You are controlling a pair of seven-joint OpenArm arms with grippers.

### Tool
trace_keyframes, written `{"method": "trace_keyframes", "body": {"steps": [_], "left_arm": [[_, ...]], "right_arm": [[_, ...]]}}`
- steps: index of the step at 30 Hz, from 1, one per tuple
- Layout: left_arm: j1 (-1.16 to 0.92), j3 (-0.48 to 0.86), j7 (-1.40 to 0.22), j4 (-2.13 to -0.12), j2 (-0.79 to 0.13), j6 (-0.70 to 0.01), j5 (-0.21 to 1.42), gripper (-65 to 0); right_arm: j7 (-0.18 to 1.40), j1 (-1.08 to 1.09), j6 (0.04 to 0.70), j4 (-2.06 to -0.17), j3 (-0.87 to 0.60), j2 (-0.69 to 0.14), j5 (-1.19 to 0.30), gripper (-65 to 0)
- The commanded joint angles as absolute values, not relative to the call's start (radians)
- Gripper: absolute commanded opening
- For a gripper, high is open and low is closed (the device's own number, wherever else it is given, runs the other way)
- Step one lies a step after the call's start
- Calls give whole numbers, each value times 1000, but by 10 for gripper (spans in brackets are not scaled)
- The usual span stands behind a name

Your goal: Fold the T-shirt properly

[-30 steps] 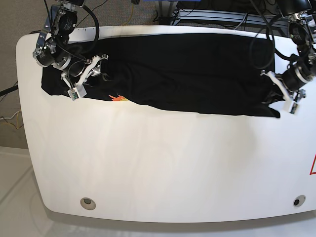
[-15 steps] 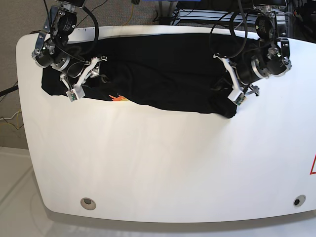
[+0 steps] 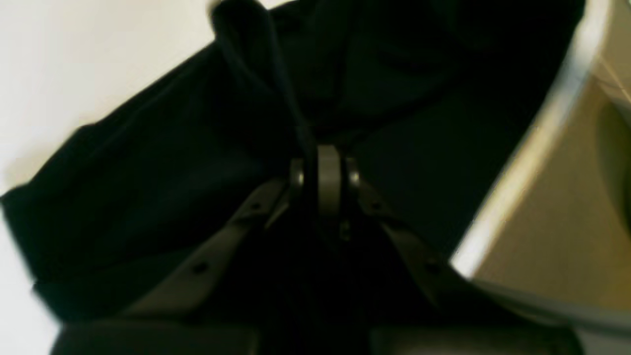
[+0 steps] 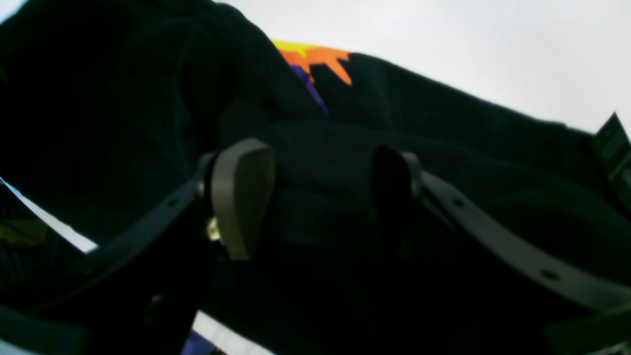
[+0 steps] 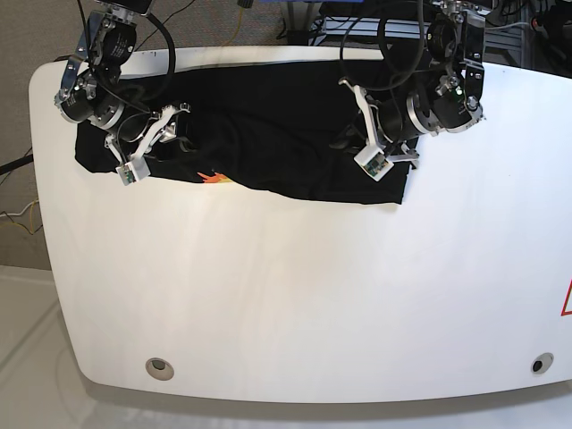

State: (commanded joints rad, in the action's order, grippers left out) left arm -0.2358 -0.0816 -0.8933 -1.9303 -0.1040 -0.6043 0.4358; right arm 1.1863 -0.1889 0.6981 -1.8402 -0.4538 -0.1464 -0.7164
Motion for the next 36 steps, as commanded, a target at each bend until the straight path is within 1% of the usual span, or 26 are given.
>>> {"method": "trace_keyframes", "body": {"steps": [11,13,17,23,25,33,36], "left_arm": [[-217,-134,-924,-1905,-15,-588,469,-650],[-209,-143,-923,-1902,5,-573,457,-650],[-199,-168,-917,-1897,19,-566,446,-650],[-180,-210,-905,-1882,30,-550,422,-650],[-162,-253,-908,-1880,30,-536,424,-650],[-149,-292,-906,-1884,19,-482,432,-650],[-141,-314,-906,-1881,15,-474,425,-650]], "right_arm": [[1177,-175,698,-1821,-465,-140,-670,-302],[1181,-176,698,-1814,-463,-143,-671,-303],[1183,-176,698,-1811,-462,-144,-680,-303],[1189,-180,698,-1815,-460,-146,-694,-303],[1199,-181,698,-1827,-455,-145,-694,-300],[1201,-181,698,-1828,-456,-145,-690,-301],[1199,-180,698,-1827,-452,-144,-689,-301]]}}
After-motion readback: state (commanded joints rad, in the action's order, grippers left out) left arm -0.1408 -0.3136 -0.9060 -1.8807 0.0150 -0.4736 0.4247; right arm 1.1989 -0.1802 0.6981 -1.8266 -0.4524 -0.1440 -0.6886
